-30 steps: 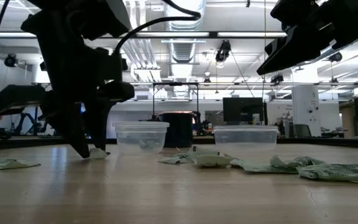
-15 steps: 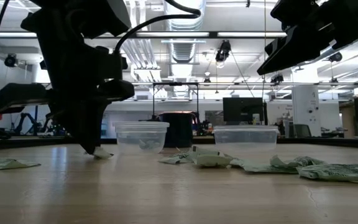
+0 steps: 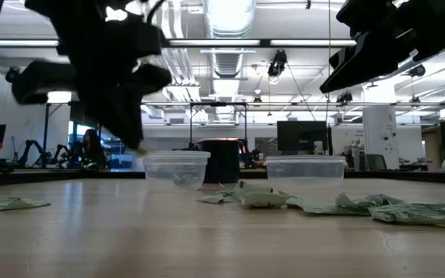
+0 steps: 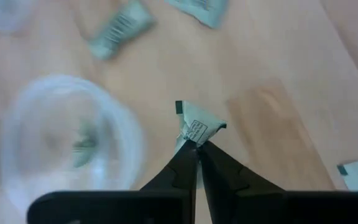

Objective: Pick and place Stevia / Truvia into bins
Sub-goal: Put the green stevia packet into the left transparent container

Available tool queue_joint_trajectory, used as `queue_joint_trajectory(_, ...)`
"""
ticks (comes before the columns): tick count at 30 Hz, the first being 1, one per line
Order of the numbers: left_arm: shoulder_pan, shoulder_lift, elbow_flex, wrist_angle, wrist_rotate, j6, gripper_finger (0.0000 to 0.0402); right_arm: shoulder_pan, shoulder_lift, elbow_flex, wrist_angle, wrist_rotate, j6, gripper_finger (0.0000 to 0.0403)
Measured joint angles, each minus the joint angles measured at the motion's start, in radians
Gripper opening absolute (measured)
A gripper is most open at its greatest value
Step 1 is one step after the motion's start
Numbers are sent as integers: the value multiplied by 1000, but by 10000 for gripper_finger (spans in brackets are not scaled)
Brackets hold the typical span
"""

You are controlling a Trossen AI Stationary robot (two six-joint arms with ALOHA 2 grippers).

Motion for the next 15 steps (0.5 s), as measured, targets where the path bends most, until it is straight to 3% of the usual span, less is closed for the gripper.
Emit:
queue_joint_trajectory(6,24,-65,28,-15,-183,80,3,0,0,0,0,0,-5,88)
queue_joint_trajectory(15,192,-21,15,42,-194,113,3,0,0,0,0,0,8,86)
